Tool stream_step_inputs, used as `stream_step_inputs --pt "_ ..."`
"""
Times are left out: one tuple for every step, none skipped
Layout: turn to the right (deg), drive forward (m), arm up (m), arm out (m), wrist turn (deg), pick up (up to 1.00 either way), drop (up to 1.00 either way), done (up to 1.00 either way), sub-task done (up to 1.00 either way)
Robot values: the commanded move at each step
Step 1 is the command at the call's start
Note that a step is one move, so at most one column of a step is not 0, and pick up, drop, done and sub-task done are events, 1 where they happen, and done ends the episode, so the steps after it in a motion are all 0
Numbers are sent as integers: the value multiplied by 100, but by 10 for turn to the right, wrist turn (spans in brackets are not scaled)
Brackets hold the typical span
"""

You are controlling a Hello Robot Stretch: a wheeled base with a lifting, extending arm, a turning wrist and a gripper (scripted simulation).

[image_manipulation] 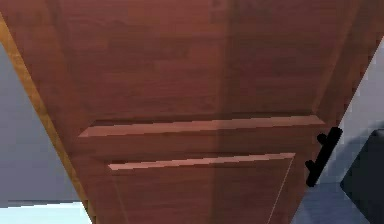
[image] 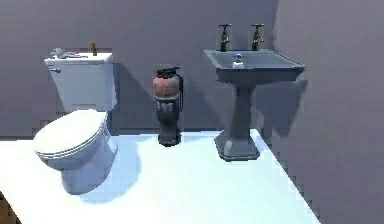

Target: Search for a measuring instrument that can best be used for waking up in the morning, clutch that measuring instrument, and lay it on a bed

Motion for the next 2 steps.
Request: stream_step_inputs --pt "-30 0 0 0 0 0 0 0 0" --pt "0 45 0 0 0 0 0 0 0"
